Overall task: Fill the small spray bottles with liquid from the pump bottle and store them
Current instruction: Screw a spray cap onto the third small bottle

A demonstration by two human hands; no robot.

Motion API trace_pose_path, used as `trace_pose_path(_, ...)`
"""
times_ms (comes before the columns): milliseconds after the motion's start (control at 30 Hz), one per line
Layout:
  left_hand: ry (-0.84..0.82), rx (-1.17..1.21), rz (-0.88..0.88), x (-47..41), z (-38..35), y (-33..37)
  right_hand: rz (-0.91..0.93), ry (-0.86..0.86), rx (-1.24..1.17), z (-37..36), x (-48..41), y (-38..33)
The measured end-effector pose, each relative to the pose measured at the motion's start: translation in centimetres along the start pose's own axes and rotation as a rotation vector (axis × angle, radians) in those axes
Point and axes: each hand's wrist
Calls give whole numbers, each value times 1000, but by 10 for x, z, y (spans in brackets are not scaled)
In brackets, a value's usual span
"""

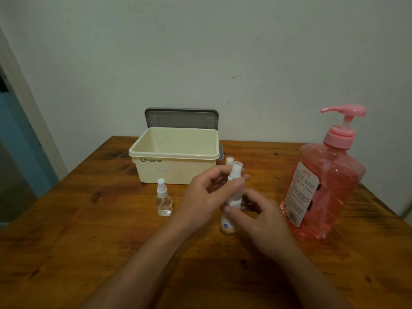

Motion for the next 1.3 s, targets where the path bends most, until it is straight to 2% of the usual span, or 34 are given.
trace_pose_path(167, 48, -29, -5, -4, 1, -3, 4, 0, -3, 0, 0, 0)
trace_pose_path(367, -10, 44, 7, 1, 2, -3, -4, 8, -7, -1, 0, 0)
trace_pose_path(533, 51, -23, 5, -1, 0, -5, -13, -23, -21, -1, 1, -2)
trace_pose_path(767, 1, 29, 11, 1, 4, -4, -3, 5, -20, -1, 0, 1)
trace_pose_path(967, 46, -19, 18, -1, 2, -5, -13, -33, -30, 0, 1, -4)
trace_pose_path(1300, 31, 34, 31, -1, 4, -5, 4, -17, -24, 0, 1, 0)
Point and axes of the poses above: each hand's wrist, its own x-axis away from the middle knuckle, its own z-axis out of the back of the hand, y = z × x, and after that the axes turned 9 degrees about y, right-handed
